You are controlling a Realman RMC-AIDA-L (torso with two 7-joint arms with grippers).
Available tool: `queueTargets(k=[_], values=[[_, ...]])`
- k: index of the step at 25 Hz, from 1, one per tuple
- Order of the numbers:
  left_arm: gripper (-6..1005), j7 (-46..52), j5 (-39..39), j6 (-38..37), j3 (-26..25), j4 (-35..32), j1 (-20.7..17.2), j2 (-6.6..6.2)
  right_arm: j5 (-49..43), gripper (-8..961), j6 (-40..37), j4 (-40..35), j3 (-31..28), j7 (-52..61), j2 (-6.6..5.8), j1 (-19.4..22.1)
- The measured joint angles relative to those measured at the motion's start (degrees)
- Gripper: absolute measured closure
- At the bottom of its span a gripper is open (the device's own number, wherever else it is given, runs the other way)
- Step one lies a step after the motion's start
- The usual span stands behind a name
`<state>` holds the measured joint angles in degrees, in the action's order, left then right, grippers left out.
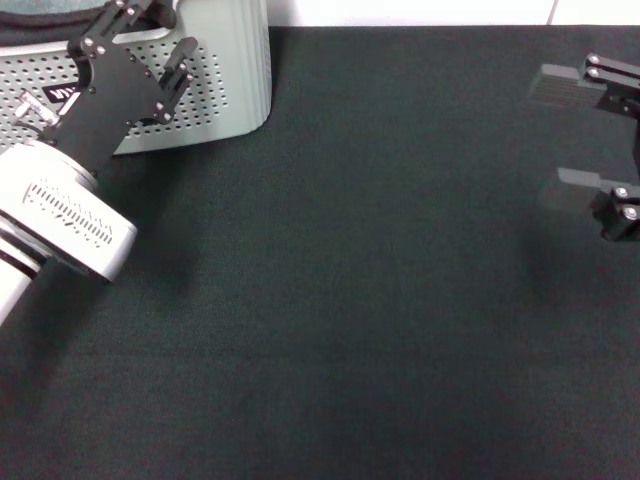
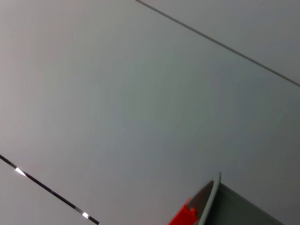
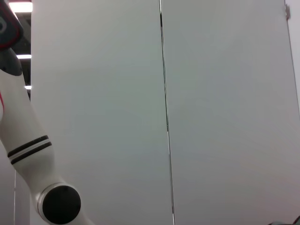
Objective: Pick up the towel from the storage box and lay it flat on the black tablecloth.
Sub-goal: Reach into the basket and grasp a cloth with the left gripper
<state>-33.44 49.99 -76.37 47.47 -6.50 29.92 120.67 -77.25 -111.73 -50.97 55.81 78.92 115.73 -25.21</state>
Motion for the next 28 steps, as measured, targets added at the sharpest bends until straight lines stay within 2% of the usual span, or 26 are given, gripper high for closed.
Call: queueTargets(k=[3, 14, 28], values=[[438, 0.03, 0.01, 0.03, 0.05, 0.0, 0.02, -0.03, 0.47, 186, -0.19, 0.14, 0.0, 0.0, -0.05, 0.21], [649, 2.09, 0.03, 0.09, -0.01, -0.01, 0.09, 0.02, 0.97, 187, -1.35, 0.17, 0.0, 0.15, 0.01, 0.44], [817, 2.2, 0.11, -0.29, 0.37, 0.48, 0.14, 0.06, 0.97, 188, -1.56, 0.44, 0.0, 0.4, 0.03, 0.43]])
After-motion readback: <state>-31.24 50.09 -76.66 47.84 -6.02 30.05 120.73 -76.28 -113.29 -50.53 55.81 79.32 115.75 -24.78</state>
